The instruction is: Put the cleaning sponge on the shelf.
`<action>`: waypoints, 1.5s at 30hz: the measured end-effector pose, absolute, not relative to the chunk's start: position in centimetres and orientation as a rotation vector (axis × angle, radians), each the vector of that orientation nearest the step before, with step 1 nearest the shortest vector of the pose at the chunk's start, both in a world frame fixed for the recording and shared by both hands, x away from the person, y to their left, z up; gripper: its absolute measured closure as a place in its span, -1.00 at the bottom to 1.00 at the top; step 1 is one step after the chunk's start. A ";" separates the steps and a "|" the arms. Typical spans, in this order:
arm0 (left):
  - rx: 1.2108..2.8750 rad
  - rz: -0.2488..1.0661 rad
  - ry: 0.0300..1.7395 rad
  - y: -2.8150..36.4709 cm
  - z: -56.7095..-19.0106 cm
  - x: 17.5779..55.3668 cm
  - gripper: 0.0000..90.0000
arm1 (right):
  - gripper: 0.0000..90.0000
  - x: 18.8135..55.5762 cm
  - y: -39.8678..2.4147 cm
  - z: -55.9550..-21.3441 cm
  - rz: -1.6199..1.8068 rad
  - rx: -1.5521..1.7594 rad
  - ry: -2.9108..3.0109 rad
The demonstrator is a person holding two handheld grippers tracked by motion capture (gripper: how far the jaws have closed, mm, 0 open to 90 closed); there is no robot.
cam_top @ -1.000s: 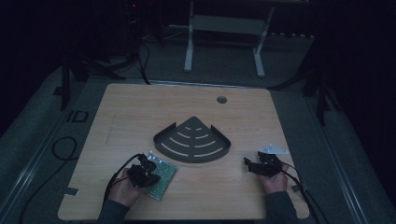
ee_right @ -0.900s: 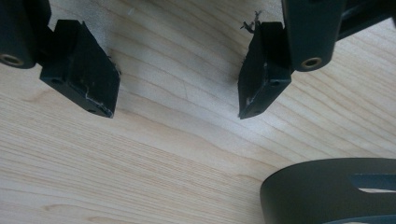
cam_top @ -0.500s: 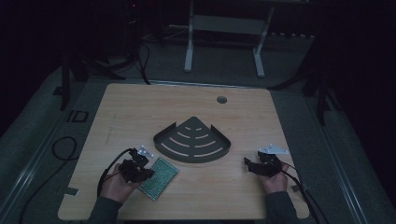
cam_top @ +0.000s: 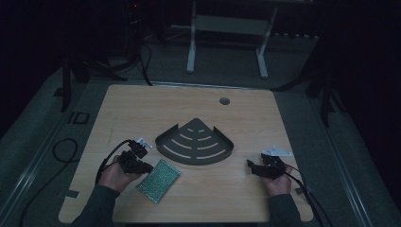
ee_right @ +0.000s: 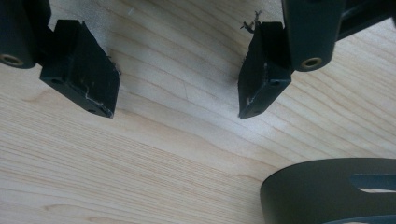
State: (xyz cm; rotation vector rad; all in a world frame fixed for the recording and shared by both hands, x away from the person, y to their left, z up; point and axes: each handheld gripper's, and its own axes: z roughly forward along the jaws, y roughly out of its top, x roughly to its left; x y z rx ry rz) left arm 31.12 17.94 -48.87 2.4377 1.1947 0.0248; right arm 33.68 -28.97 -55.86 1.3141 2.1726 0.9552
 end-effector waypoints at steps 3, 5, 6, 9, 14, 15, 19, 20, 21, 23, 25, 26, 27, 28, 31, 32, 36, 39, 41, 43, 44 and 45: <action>2.448 0.026 1.203 17.8 -48.8 31.5 0.84 | -0.36 33.7 -29.0 -55.9 0.955 1.313 2.173; 2.448 0.026 1.203 17.8 -48.8 31.5 0.82 | -0.36 33.7 -29.0 -55.9 0.956 1.313 2.172; 2.455 0.011 1.207 17.8 -48.8 31.8 0.82 | -0.36 33.7 -29.0 -55.9 0.956 1.313 2.172; 2.463 -0.006 1.214 17.8 -48.7 32.3 0.80 | -0.36 33.7 -29.0 -55.9 0.956 1.313 2.172; 2.472 -0.018 1.222 17.6 -48.5 32.9 0.78 | -0.36 33.7 -29.0 -55.9 0.956 1.314 2.172; 2.474 -0.028 1.224 17.5 -48.5 33.0 0.78 | -0.36 33.7 -29.0 -55.9 0.956 1.313 2.172; 2.485 -0.055 1.222 17.3 -48.5 33.4 0.76 | -0.36 33.7 -29.0 -55.9 0.956 1.314 2.172; 2.486 -0.058 1.227 17.2 -48.5 33.5 0.75 | -0.36 33.7 -29.0 -55.9 0.956 1.313 2.172; 2.489 -0.062 1.229 17.1 -48.5 33.7 0.73 | -0.36 33.7 -29.0 -55.9 0.956 1.314 2.172; 2.498 -0.075 1.241 17.0 -48.5 33.9 0.73 | -0.36 33.7 -29.0 -55.9 0.956 1.313 2.172; 2.501 -0.085 1.249 16.9 -48.6 34.1 0.73 | -0.36 33.7 -29.0 -55.9 0.956 1.313 2.172; 2.505 -0.090 1.250 16.8 -48.6 34.2 0.73 | -0.36 33.7 -29.0 -55.9 0.956 1.313 2.173; 2.508 -0.097 1.250 16.8 -48.6 34.3 0.73 | -0.36 33.7 -29.0 -55.9 0.956 1.313 2.173; 2.509 -0.107 1.256 16.7 -48.7 34.3 0.73 | -0.36 33.7 -29.0 -55.9 0.956 1.313 2.173; 2.526 -0.128 1.258 16.6 -48.9 34.5 0.73 | -0.36 33.7 -29.0 -55.9 0.956 1.313 2.173; 2.535 -0.134 1.256 16.6 -48.9 34.6 0.73 | -0.36 33.7 -29.0 -55.9 0.956 1.313 2.173; 2.546 -0.151 1.247 16.5 -49.2 34.7 0.71 | -0.36 33.7 -29.0 -55.9 0.956 1.313 2.173; 2.563 -0.177 1.237 16.3 -49.5 34.8 0.71 | -0.36 33.7 -29.0 -55.9 0.955 1.313 2.173; 2.565 -0.178 1.245 16.2 -49.7 34.9 0.70 | -0.36 33.7 -29.0 -55.9 0.955 1.313 2.173; 2.562 -0.184 1.247 16.3 -49.8 35.0 0.70 | -0.36 33.7 -29.0 -55.9 0.955 1.313 2.173; 2.562 -0.188 1.246 16.3 -49.9 35.0 0.70 | -0.36 33.7 -29.0 -55.9 0.955 1.314 2.173; 2.561 -0.193 1.247 16.3 -49.9 35.0 0.70 | -0.36 33.7 -29.0 -55.9 0.955 1.313 2.173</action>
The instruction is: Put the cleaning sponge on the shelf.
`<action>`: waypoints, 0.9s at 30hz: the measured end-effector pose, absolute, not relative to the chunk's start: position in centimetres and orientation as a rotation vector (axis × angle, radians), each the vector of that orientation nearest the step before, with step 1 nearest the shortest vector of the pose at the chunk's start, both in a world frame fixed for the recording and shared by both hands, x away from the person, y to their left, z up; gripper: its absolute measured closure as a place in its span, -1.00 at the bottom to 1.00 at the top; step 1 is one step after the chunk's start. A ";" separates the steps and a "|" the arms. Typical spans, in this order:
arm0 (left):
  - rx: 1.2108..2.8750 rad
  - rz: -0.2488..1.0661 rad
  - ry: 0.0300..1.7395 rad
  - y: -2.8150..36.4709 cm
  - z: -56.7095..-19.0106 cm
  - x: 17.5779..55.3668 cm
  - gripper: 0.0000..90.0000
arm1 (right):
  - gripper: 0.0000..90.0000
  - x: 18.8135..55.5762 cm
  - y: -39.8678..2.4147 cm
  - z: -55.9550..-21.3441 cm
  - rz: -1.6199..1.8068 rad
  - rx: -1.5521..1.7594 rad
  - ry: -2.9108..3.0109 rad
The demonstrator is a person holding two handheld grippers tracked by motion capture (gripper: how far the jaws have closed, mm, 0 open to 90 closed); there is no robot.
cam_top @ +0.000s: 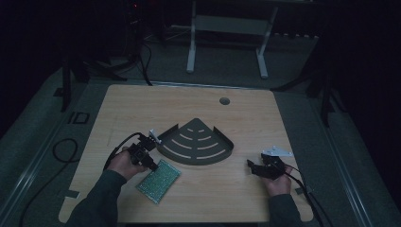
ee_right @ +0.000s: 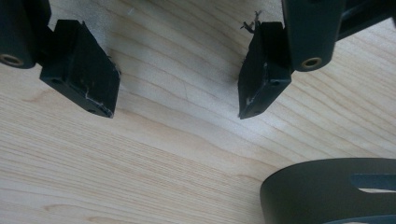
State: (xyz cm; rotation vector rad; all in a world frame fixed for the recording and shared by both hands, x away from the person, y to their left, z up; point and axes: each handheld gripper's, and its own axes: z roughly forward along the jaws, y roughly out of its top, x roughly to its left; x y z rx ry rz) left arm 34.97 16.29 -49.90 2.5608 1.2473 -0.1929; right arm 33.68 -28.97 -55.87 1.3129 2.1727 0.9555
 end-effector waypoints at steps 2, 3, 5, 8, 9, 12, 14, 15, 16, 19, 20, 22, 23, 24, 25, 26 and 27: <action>2.564 -0.198 1.243 16.3 -50.0 34.9 0.70 | -0.36 33.7 -29.0 -55.9 0.955 1.313 2.173; 2.564 -0.201 1.243 16.4 -50.0 34.9 0.71 | -0.36 33.7 -29.0 -55.9 0.955 1.312 2.173; 2.558 -0.209 1.249 16.5 -50.2 34.9 0.71 | -0.36 33.7 -29.0 -55.9 0.955 1.313 2.173; 2.550 -0.221 1.257 16.8 -50.4 34.8 0.71 | -0.36 33.7 -29.0 -55.9 0.955 1.313 2.173; 2.546 -0.226 1.260 16.9 -50.4 34.8 0.71 | -0.36 33.7 -29.0 -55.9 0.955 1.313 2.173; 2.543 -0.238 1.263 17.0 -50.6 34.8 0.72 | -0.36 33.7 -29.0 -55.9 0.955 1.313 2.173; 2.546 -0.246 1.263 17.1 -50.8 34.8 0.73 | -0.36 33.7 -29.0 -55.9 0.956 1.313 2.173; 2.550 -0.249 1.261 17.1 -50.9 34.9 0.74 | -0.36 33.7 -29.0 -55.9 0.955 1.313 2.173; 2.553 -0.254 1.261 17.0 -50.9 34.9 0.74 | -0.36 33.7 -29.0 -55.9 0.955 1.313 2.173; 2.559 -0.267 1.261 17.0 -51.1 35.1 0.75 | -0.36 33.7 -29.0 -55.9 0.955 1.313 2.173; 2.556 -0.271 1.270 16.9 -51.1 35.1 0.76 | -0.36 33.7 -29.0 -55.9 0.955 1.313 2.173; 2.558 -0.276 1.281 16.9 -51.2 35.2 0.77 | -0.36 33.7 -29.0 -55.9 0.955 1.313 2.173; 2.559 -0.278 1.285 16.9 -51.2 35.2 0.77 | -0.36 33.7 -29.0 -55.9 0.956 1.313 2.173; 2.560 -0.282 1.289 16.9 -51.2 35.2 0.77 | -0.36 33.7 -29.0 -55.9 0.955 1.313 2.173; 2.560 -0.286 1.293 16.9 -51.3 35.3 0.77 | -0.36 33.7 -29.0 -55.9 0.955 1.313 2.173; 2.559 -0.293 1.296 16.9 -51.3 35.4 0.76 | -0.36 33.7 -29.0 -55.9 0.956 1.314 2.173; 2.562 -0.302 1.293 16.9 -51.3 35.5 0.76 | -0.36 33.7 -29.0 -55.9 0.955 1.313 2.173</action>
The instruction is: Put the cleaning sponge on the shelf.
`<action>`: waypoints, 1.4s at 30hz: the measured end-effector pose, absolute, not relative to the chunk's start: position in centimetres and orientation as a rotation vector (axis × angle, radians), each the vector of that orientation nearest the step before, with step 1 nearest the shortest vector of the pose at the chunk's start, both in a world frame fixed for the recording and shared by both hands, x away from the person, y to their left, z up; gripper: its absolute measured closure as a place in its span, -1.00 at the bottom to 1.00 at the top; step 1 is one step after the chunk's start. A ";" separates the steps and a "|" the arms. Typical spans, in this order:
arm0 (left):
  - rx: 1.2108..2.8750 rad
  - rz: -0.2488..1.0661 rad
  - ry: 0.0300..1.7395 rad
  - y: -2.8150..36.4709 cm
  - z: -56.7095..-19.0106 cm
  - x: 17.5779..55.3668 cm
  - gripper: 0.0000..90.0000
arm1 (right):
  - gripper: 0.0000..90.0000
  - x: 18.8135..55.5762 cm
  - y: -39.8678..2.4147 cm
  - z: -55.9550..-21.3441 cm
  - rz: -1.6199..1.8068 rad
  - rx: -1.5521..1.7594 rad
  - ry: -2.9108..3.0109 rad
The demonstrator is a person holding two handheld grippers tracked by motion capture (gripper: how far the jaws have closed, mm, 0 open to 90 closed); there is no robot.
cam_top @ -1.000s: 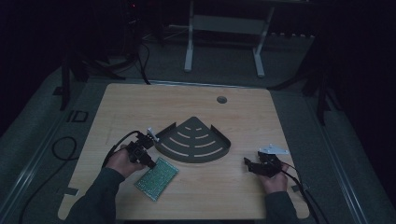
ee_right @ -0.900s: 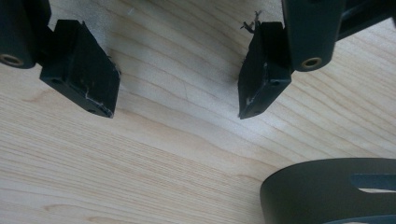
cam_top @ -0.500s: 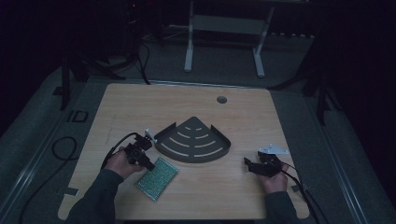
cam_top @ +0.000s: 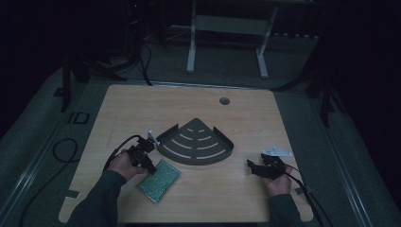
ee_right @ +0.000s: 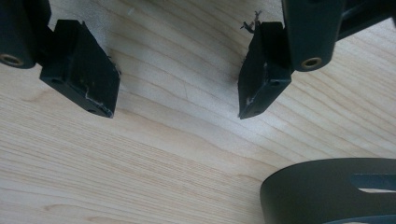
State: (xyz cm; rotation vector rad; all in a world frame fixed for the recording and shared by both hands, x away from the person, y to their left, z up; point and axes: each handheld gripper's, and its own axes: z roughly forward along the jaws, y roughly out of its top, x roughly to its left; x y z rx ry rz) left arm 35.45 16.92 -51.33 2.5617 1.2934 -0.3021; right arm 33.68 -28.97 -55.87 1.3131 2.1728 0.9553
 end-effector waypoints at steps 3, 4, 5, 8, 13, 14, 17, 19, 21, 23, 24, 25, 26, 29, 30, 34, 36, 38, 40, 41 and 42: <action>2.548 -0.341 1.306 17.1 -51.5 35.8 0.76 | -0.36 33.7 -29.0 -55.9 0.955 1.313 2.173; 2.548 -0.341 1.306 17.1 -51.5 35.8 0.76 | -0.36 33.7 -29.0 -55.9 0.955 1.313 2.173; 2.548 -0.341 1.306 17.1 -51.5 35.8 0.76 | -0.36 33.7 -29.0 -55.9 0.955 1.314 2.173; 2.547 -0.384 1.300 17.2 -51.7 36.1 0.80 | -0.36 33.7 -29.0 -55.9 0.955 1.313 2.173; 2.548 -0.399 1.298 17.2 -51.7 36.2 0.90 | -0.36 33.7 -29.0 -55.9 0.955 1.313 2.173; 2.555 -0.396 1.291 17.2 -51.7 36.2 0.92 | -0.36 33.7 -29.0 -55.9 0.955 1.313 2.173; 2.581 -0.369 1.277 16.9 -51.5 36.2 0.99 | -0.36 33.7 -29.0 -55.9 0.955 1.313 2.173; 2.597 -0.358 1.254 16.8 -51.3 36.1 1.00 | -0.36 33.7 -29.0 -55.9 0.955 1.313 2.173; 2.603 -0.358 1.247 16.8 -51.2 36.1 1.00 | -0.36 33.7 -29.0 -55.9 0.955 1.313 2.173; 2.608 -0.352 1.244 16.8 -51.0 36.1 1.00 | -0.36 33.7 -29.0 -55.9 0.955 1.313 2.173; 2.613 -0.346 1.239 16.8 -50.9 36.1 1.00 | -0.36 33.7 -29.0 -55.9 0.955 1.313 2.173; 2.610 -0.353 1.235 16.9 -50.7 36.0 1.00 | -0.36 33.7 -29.0 -55.9 0.955 1.313 2.173; 2.611 -0.354 1.224 17.0 -50.6 36.0 1.00 | -0.36 33.7 -29.0 -55.9 0.955 1.313 2.173; 2.619 -0.343 1.221 17.1 -50.4 36.0 1.00 | -0.36 33.7 -29.0 -55.9 0.955 1.313 2.173; 2.613 -0.336 1.214 17.3 -50.1 35.9 1.00 | -0.36 33.7 -29.0 -55.9 0.955 1.313 2.173; 2.609 -0.324 1.209 17.6 -49.5 35.9 1.00 | -0.36 33.7 -29.0 -55.9 0.955 1.313 2.173; 2.600 -0.320 1.210 17.8 -49.1 35.9 1.00 | -0.36 33.7 -29.0 -55.9 0.955 1.314 2.173; 2.600 -0.301 1.206 17.9 -48.7 35.9 1.00 | -0.36 33.7 -29.0 -55.9 0.955 1.313 2.173; 2.598 -0.284 1.207 18.0 -48.4 35.8 1.00 | -0.36 33.7 -29.0 -55.9 0.955 1.314 2.173; 2.595 -0.284 1.208 18.0 -48.2 35.8 1.00 | -0.36 33.7 -29.0 -55.9 0.955 1.313 2.173; 2.592 -0.278 1.205 18.1 -48.1 35.8 1.00 | -0.36 33.7 -29.0 -55.9 0.955 1.314 2.173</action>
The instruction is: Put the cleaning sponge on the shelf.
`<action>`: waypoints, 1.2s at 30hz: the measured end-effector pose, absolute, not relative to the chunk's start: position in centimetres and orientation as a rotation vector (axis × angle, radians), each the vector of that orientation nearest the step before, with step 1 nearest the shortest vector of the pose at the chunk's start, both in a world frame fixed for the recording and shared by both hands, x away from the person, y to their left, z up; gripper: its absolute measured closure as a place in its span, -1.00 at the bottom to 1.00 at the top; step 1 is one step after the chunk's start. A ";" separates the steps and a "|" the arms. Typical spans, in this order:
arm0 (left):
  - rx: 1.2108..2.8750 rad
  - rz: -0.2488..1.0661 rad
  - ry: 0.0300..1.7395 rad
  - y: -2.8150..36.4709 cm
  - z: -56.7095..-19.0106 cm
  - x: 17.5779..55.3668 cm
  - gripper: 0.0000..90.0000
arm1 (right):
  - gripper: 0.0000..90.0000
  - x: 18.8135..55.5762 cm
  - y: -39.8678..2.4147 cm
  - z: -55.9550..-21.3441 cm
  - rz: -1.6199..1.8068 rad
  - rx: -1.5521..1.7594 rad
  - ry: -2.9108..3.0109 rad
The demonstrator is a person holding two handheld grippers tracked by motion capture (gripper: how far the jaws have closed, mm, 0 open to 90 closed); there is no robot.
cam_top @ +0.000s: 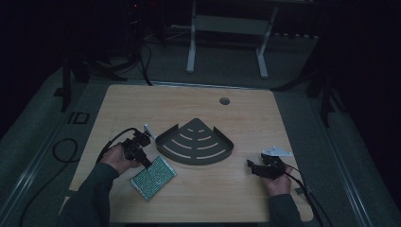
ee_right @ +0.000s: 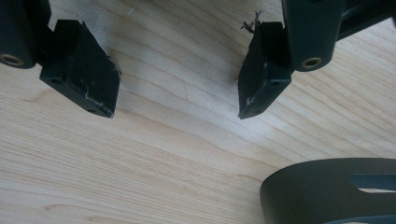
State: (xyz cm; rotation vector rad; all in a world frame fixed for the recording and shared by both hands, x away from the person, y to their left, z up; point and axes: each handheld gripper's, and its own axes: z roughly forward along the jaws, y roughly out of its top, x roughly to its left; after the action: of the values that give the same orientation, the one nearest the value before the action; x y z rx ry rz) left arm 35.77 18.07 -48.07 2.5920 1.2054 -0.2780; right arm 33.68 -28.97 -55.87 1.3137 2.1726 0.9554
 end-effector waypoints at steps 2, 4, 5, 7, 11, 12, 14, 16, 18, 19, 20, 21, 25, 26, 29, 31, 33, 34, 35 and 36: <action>2.591 -0.277 1.199 18.2 -47.8 35.8 1.00 | -0.36 33.7 -29.0 -55.9 0.956 1.314 2.173; 2.585 -0.276 1.204 18.4 -47.6 35.7 1.00 | -0.36 33.7 -29.0 -55.9 0.956 1.313 2.172; 2.585 -0.276 1.204 18.4 -47.6 35.7 1.00 | -0.36 33.7 -29.0 -55.9 0.956 1.313 2.172; 2.574 -0.270 1.204 18.7 -47.2 35.7 1.00 | -0.36 33.7 -29.0 -55.9 0.956 1.314 2.172; 2.569 -0.266 1.204 18.9 -47.0 35.7 1.00 | -0.36 33.7 -29.0 -55.9 0.956 1.314 2.172; 2.562 -0.260 1.205 19.1 -46.7 35.7 1.00 | -0.36 33.7 -29.0 -55.9 0.956 1.314 2.172; 2.557 -0.252 1.202 19.2 -46.3 35.7 1.00 | -0.36 33.7 -29.0 -55.9 0.955 1.314 2.172; 2.551 -0.247 1.202 19.3 -45.9 35.7 1.00 | -0.36 33.7 -29.0 -55.9 0.955 1.313 2.173; 2.543 -0.241 1.199 19.4 -45.5 35.8 1.00 | -0.36 33.7 -29.0 -55.9 0.955 1.313 2.173; 2.543 -0.235 1.197 19.4 -45.4 35.8 1.00 | -0.36 33.7 -29.0 -55.9 0.955 1.313 2.173; 2.539 -0.234 1.200 19.4 -45.2 35.8 1.00 | -0.36 33.7 -29.0 -55.9 0.955 1.313 2.173; 2.538 -0.228 1.198 19.5 -45.1 35.9 1.00 | -0.36 33.7 -29.0 -55.9 0.955 1.313 2.173; 2.530 -0.218 1.198 19.6 -44.5 36.1 1.00 | -0.36 33.7 -29.0 -55.9 0.955 1.313 2.173; 2.529 -0.214 1.199 19.7 -44.5 36.2 1.00 | -0.36 33.7 -29.0 -55.9 0.955 1.313 2.173; 2.524 -0.209 1.200 19.7 -44.2 36.5 1.00 | -0.36 33.7 -29.0 -55.9 0.955 1.313 2.173; 2.527 -0.204 1.193 19.6 -43.9 36.7 1.00 | -0.36 33.7 -29.0 -55.9 0.955 1.313 2.173; 2.526 -0.201 1.190 19.5 -43.7 36.9 1.00 | -0.36 33.7 -29.0 -55.9 0.955 1.313 2.173; 2.529 -0.199 1.193 19.4 -43.6 37.0 1.00 | -0.36 33.7 -29.0 -55.9 0.955 1.313 2.173; 2.533 -0.195 1.192 19.3 -43.5 37.1 1.00 | -0.36 33.7 -29.0 -55.9 0.955 1.313 2.173; 2.530 -0.195 1.195 19.2 -43.4 37.2 1.00 | -0.36 33.7 -29.0 -55.9 0.955 1.313 2.173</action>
State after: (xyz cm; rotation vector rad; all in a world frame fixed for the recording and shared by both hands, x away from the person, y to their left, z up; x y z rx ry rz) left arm 37.17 19.24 -43.44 2.5297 1.1951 -0.1949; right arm 33.68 -28.97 -55.87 1.3131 2.1728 0.9554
